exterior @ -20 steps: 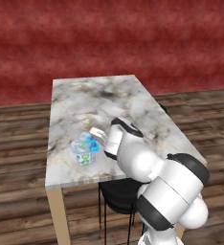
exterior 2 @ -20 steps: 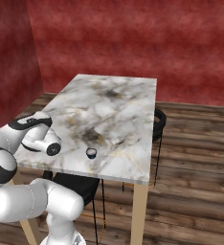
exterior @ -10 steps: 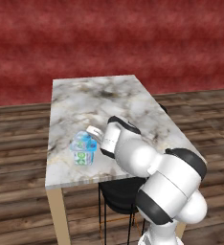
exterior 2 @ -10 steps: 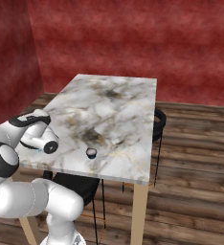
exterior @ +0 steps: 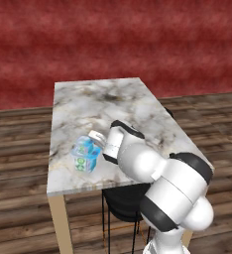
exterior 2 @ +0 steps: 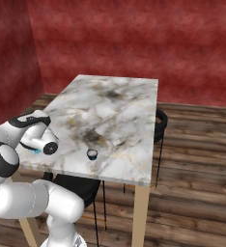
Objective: Stack the yogurt containers by placing the smaller containers on top of the larger containers.
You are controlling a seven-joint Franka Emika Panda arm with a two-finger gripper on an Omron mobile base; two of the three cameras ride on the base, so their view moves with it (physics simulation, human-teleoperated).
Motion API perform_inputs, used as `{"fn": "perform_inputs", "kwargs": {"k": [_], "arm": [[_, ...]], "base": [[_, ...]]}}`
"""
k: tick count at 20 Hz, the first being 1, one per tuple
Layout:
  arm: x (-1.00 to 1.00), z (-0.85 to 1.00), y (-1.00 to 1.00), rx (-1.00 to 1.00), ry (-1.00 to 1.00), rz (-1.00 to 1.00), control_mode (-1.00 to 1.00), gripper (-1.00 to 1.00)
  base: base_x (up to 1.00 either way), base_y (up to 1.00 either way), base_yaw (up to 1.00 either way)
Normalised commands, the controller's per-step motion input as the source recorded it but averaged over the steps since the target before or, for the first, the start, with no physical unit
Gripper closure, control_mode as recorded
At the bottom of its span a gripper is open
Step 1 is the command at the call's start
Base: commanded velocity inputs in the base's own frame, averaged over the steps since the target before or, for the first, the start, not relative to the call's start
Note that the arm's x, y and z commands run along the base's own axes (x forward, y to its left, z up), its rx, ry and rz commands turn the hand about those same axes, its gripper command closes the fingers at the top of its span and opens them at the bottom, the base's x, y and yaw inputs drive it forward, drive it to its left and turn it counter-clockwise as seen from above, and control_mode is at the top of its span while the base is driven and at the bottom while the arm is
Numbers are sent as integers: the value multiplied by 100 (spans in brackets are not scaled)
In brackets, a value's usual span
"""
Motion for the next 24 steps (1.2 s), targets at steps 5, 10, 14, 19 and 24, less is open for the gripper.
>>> {"fn": "perform_inputs", "kwargs": {"k": [5, 10, 14, 19, 24], "arm": [[-1, -20, 0, 0, 0, 0, -100, 100], [-2, -24, 0, 0, 0, 0, -100, -100], [-3, -26, 0, 0, 0, 0, -100, -100], [0, -16, 0, 0, 0, 0, -100, -100], [3, 0, 0, 0, 0, 0, -100, -100]], "base": [[0, 0, 0], [0, 0, 0], [0, 0, 0], [0, 0, 0], [0, 0, 0]]}}
